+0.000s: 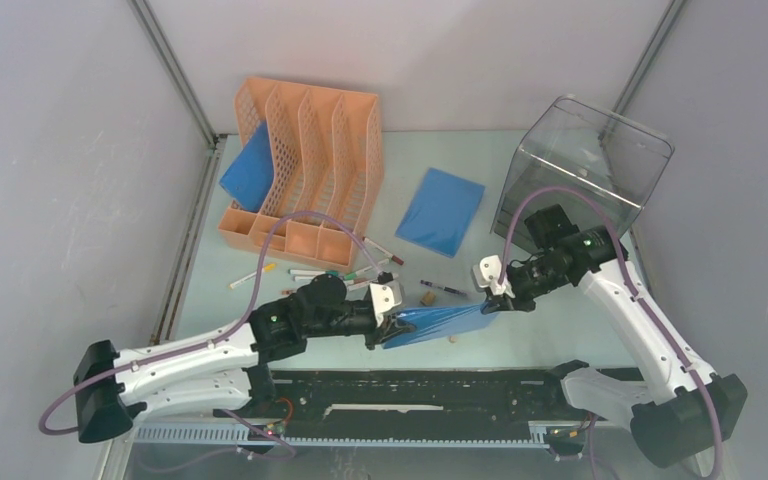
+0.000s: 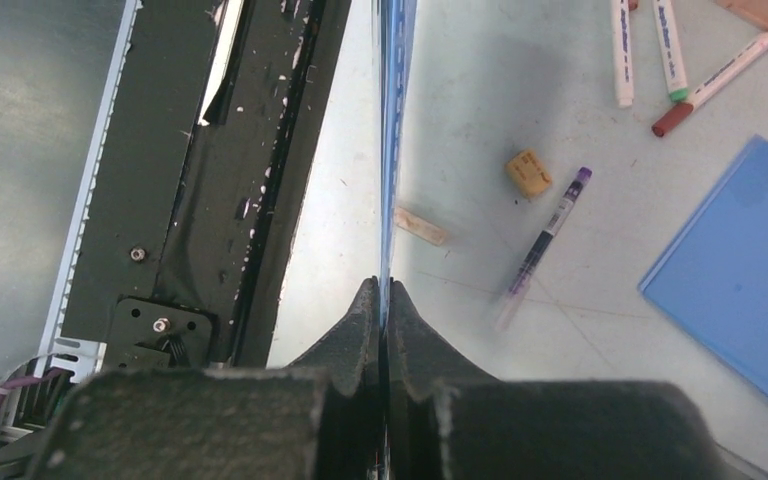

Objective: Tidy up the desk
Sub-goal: Pick up the folder from the center of the board.

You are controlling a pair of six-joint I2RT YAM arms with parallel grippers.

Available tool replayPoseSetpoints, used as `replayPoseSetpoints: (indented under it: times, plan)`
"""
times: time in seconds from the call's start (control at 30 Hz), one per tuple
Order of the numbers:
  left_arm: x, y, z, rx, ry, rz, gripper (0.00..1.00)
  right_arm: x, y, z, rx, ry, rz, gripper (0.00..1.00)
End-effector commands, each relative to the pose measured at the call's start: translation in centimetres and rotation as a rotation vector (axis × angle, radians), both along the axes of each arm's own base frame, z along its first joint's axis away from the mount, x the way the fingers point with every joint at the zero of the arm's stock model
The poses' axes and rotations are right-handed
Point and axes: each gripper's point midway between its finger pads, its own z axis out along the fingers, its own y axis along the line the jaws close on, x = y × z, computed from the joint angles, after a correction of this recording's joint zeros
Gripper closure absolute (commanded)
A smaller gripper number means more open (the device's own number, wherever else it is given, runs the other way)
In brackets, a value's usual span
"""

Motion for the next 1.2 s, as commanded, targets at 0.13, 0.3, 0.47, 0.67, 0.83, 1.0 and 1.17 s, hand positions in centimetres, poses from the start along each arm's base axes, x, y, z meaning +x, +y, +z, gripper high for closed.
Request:
replayPoseSetpoints:
  times: [0.13,0.3,0.47,0.67,0.83,1.0,1.17]
  plan:
    - [1.1,1.1,3.7,-0.105,-0.067,0.06,1.0,-0.8,1.1,1.1,0.08,0.018,0.011,0.7]
    - [1.9,2.0,4.3,-0.142,-0.062,0.11,1.0,-0.9,1.3,1.5,0.113,0.014,-0.003,0.48]
    - [3.2,3.8,5.3,-0.199,-0.056,0.2,1.0,0.2,1.3,3.4,0.203,0.052,-0.138,0.34]
    - [4.6,6.4,5.6,-0.213,-0.041,0.301,1.0,1.6,0.2,6.2,0.31,0.04,-0.305,0.2]
    - [6.8,9.3,6.9,-0.201,-0.055,0.449,1.0,2.0,-0.4,6.7,0.333,0.03,-0.347,0.2]
    - [10.1,12.9,9.5,-0.223,-0.083,0.639,1.0,2.2,-0.6,6.3,0.324,0.028,-0.352,0.2]
    - [13.3,16.9,11.7,-0.237,-0.131,0.827,1.0,2.5,-0.7,6.1,0.319,0.017,-0.363,0.2]
